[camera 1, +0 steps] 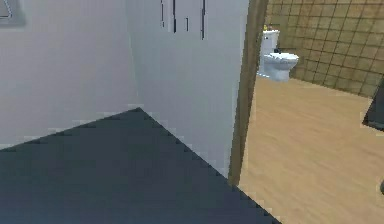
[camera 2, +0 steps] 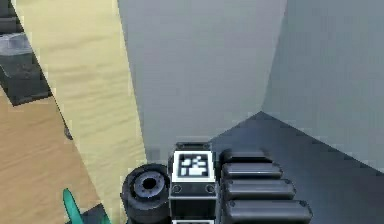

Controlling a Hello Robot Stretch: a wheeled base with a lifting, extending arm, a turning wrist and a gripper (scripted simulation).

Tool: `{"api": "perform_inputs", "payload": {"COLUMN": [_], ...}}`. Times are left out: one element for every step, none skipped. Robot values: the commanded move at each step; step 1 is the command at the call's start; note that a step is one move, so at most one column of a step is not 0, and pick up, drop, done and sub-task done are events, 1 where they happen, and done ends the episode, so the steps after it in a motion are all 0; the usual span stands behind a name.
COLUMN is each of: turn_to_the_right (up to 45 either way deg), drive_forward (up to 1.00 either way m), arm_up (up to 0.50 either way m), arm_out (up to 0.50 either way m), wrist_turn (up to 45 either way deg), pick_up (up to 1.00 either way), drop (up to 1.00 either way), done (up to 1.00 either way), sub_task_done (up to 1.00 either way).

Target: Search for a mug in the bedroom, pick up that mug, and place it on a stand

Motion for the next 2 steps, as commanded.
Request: {"api": "perform_inputs", "payload": {"turn_to_the_right": [0.0,42.0], "drive_forward": [0.30,0.00], "arm_up": [0.00,0.00], "arm_out": [0.00,0.00], "wrist_turn": [0.0,0.0], "pick_up": [0.00,0.00], "drop": [0.00,0.00], "done": [0.00,0.00], "sub_task_done": [0.00,0.00]}}
